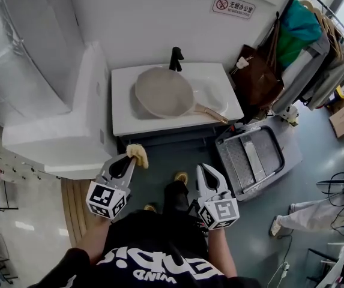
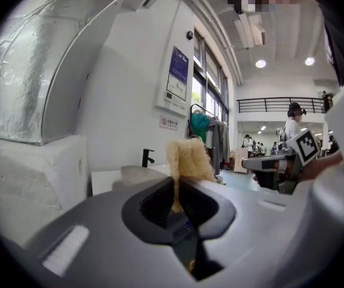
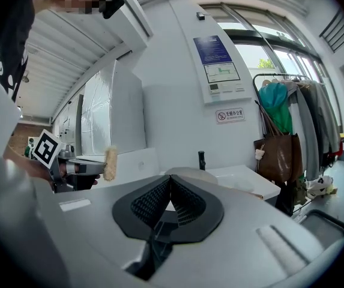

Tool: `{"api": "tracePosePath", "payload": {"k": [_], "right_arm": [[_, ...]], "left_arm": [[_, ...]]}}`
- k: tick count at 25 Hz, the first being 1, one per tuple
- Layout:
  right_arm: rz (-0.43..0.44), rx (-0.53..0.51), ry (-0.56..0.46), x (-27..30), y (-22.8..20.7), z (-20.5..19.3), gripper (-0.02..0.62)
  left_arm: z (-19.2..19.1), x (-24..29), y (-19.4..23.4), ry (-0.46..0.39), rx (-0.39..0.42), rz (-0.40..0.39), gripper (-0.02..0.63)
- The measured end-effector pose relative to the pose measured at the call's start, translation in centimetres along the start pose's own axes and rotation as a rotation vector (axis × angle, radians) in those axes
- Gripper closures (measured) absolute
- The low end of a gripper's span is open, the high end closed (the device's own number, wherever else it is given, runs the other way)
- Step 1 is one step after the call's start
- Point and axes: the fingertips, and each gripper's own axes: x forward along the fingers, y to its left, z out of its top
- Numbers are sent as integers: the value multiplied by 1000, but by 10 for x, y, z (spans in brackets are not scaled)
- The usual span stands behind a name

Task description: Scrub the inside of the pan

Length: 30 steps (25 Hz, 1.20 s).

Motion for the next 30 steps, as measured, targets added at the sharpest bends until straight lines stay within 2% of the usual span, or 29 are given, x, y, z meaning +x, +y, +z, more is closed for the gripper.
{"api": "tracePosePath", "payload": {"k": [9,16,30], "right_arm": [[8,-5,-5,36,-23,2,584],[25,-25,8,80,-57,6,585],[152,-88,65,170,-135,35,586]], "left_arm": [[3,37,21,-10,-10,7,581],[17,86,36,-25,-9,20,582],[58,200,59,4,-11,30,581]]}}
